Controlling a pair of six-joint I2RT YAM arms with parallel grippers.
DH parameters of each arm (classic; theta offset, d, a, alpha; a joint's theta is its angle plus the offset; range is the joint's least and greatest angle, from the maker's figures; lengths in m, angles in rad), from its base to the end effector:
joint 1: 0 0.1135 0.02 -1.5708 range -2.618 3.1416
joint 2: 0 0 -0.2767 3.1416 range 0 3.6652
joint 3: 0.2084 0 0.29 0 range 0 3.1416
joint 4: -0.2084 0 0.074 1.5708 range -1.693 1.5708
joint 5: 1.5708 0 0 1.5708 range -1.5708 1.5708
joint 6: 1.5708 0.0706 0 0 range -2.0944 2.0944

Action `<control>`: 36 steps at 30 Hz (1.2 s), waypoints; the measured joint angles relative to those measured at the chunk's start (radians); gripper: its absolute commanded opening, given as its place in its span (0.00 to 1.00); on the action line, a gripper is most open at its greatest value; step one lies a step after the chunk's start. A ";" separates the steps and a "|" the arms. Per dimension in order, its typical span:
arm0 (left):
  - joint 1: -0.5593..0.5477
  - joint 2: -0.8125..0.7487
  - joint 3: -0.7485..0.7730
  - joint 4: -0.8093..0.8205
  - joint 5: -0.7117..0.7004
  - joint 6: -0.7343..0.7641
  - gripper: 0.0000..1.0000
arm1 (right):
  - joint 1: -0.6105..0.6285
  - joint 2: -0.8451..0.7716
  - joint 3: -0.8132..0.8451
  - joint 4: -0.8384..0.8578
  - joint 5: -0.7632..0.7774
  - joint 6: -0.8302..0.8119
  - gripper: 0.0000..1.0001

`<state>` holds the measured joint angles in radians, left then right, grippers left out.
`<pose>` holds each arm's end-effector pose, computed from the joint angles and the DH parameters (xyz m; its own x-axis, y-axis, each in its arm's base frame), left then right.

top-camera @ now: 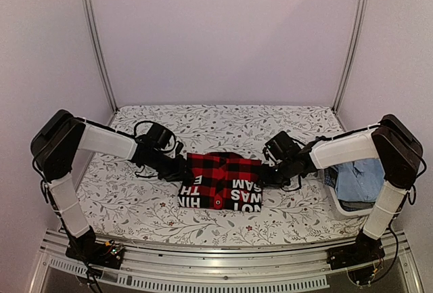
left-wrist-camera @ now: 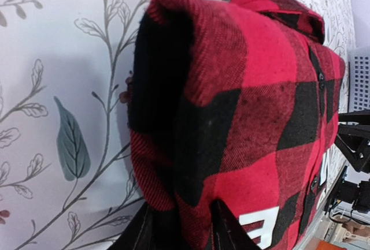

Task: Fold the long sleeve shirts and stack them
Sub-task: Pick up the square-folded shirt from the center of the board.

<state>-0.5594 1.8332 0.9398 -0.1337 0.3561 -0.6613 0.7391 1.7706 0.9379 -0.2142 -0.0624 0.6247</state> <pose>0.3165 -0.2272 0.0773 -0.9718 -0.0707 -0.2250 0.0677 0.8303 -0.5532 0.2797 0.2609 0.0901 -0.9258 -0.0540 -0.3742 -0.1898 0.9224 0.3364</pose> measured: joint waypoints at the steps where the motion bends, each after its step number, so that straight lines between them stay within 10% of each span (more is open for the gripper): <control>1: -0.002 0.004 0.003 0.001 0.000 0.001 0.30 | 0.000 0.001 0.000 0.004 0.000 0.000 0.32; 11: -0.004 0.035 0.012 0.025 0.027 -0.021 0.00 | 0.000 0.006 0.000 0.020 0.000 -0.002 0.32; 36: 0.027 -0.176 0.047 -0.299 -0.036 0.083 0.00 | 0.028 0.016 0.059 0.001 -0.053 -0.008 0.29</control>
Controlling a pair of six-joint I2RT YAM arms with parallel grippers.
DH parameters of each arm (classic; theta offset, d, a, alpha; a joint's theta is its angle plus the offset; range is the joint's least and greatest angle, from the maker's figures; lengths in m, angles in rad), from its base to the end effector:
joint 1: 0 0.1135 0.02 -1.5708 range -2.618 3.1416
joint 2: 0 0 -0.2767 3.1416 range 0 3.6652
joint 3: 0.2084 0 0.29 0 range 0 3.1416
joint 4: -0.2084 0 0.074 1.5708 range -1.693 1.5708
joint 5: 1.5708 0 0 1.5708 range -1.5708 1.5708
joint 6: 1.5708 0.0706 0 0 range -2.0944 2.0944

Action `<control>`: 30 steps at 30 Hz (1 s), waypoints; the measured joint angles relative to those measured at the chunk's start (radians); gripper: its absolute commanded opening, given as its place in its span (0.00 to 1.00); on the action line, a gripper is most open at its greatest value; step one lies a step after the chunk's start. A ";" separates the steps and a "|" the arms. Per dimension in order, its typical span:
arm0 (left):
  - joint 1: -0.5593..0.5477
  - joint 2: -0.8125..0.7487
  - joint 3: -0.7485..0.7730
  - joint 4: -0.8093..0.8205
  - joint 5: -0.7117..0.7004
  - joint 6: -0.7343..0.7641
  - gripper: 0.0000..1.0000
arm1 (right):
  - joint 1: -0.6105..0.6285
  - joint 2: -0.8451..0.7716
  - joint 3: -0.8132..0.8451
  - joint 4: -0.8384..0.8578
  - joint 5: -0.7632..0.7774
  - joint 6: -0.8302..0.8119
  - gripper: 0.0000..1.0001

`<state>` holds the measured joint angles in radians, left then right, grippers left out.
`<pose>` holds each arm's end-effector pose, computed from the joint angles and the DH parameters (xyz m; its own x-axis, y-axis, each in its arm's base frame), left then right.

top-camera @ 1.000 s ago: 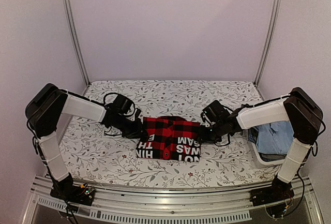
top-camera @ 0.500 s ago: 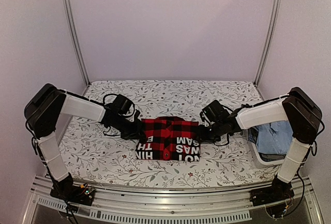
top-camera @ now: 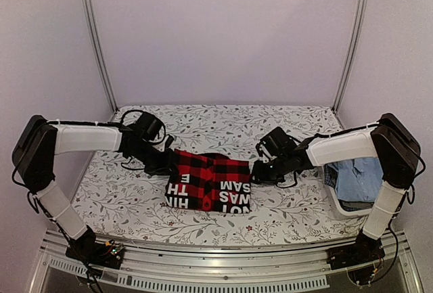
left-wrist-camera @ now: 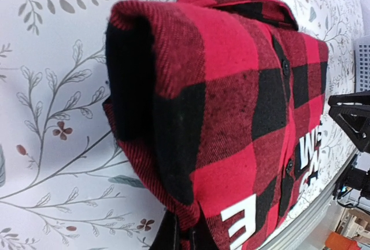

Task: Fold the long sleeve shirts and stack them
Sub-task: Turn over the square-folded shirt at the center of the board.

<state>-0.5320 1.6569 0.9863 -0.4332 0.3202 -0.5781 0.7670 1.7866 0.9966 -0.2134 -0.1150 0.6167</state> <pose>0.3049 -0.2052 0.1339 -0.9743 -0.0283 -0.2235 0.0850 0.8724 -0.4814 0.2817 0.2828 0.1029 -0.9197 -0.0885 -0.3825 -0.2475 0.8870 0.3898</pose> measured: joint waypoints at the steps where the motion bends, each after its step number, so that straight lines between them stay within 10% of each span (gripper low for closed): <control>1: 0.006 -0.009 0.003 -0.015 -0.002 0.009 0.00 | 0.005 0.000 0.012 -0.005 0.000 -0.001 0.27; 12: 0.050 -0.087 0.115 -0.181 -0.011 0.101 0.00 | 0.069 0.091 0.162 0.007 -0.030 0.009 0.07; 30: 0.055 -0.095 0.464 -0.298 0.076 0.105 0.00 | 0.105 0.484 0.481 0.243 -0.221 0.115 0.04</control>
<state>-0.4767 1.5620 1.4502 -0.7311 0.3965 -0.4732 0.8722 2.2704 1.4773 0.0292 -0.3359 0.7319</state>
